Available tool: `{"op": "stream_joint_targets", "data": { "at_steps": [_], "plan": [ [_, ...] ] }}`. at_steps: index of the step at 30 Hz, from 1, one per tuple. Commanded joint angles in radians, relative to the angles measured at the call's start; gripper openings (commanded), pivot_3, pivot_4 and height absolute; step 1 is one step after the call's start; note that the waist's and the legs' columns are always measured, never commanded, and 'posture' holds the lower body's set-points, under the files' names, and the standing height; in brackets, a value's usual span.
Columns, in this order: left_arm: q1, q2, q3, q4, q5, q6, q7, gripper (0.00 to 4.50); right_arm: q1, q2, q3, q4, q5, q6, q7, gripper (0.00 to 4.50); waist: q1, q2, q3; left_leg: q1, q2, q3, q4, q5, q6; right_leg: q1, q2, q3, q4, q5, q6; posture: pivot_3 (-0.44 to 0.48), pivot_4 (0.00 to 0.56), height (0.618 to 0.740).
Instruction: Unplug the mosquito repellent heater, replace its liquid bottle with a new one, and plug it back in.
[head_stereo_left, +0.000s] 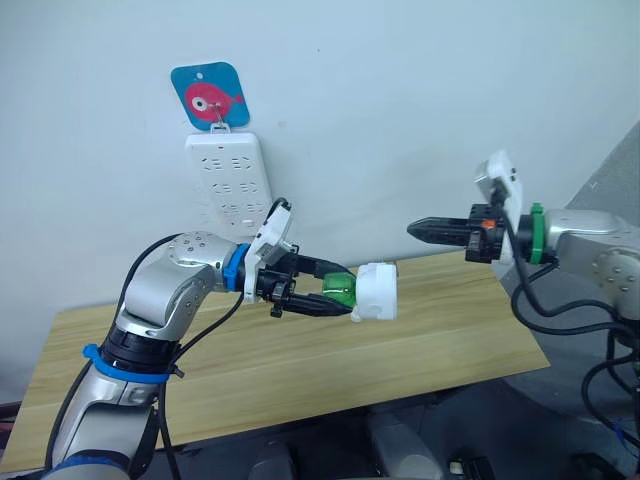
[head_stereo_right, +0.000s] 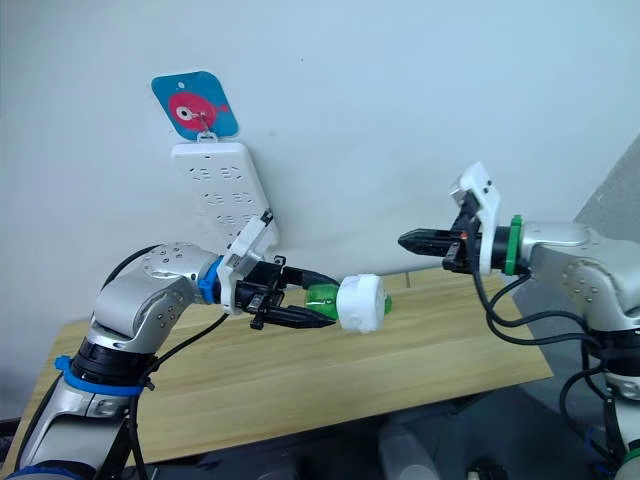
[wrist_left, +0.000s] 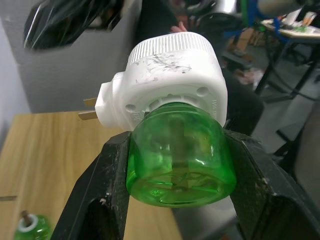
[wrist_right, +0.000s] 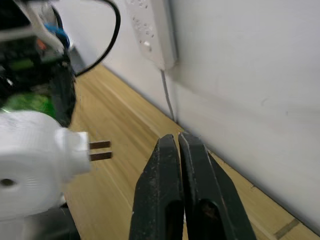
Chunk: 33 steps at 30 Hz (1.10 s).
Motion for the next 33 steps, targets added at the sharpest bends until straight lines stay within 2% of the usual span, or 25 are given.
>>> {"op": "stream_joint_targets", "data": {
  "at_steps": [1, 12, 26, 33],
  "plan": [
    [-0.017, 0.007, 0.032, -0.037, -0.036, 0.022, 0.011, 2.28, -0.035, 0.030, 0.024, -0.013, -0.044, -0.029, 0.095, 0.00, 0.000, 0.000, 0.000, 0.000, 0.000, 0.000, 0.000, 0.000, 0.000, 0.000, 0.000, 0.000, 0.000, 0.000, 0.000, -0.225, 0.091, 0.740],
    [-0.013, -0.001, 0.054, -0.021, -0.054, 0.042, 0.054, 2.28, 0.035, 0.055, 0.033, -0.175, -0.005, 0.063, 0.215, 0.00, 0.001, 0.000, 0.000, 0.000, 0.000, -0.001, 0.000, 0.000, 0.000, 0.000, 0.000, -0.001, 0.000, 0.000, 0.000, -0.220, 0.094, 0.740],
    [-0.028, -0.051, 0.089, 0.014, -0.047, 0.017, 0.140, 2.28, 0.107, 0.104, 0.012, -0.280, 0.041, 0.165, 0.174, 0.00, 0.001, 0.000, 0.000, 0.000, -0.001, -0.001, 0.001, 0.000, 0.000, 0.000, 0.000, -0.001, 0.001, 0.000, 0.000, -0.217, 0.090, 0.740],
    [-0.032, -0.070, 0.088, 0.043, 0.007, -0.050, 0.180, 2.28, 0.133, 0.140, -0.040, -0.319, 0.083, 0.232, 0.129, 0.00, 0.002, 0.000, 0.000, 0.000, -0.001, -0.001, 0.001, 0.000, 0.000, 0.001, 0.000, -0.001, 0.001, 0.001, -0.001, -0.218, 0.090, 0.740]
  ]
}}
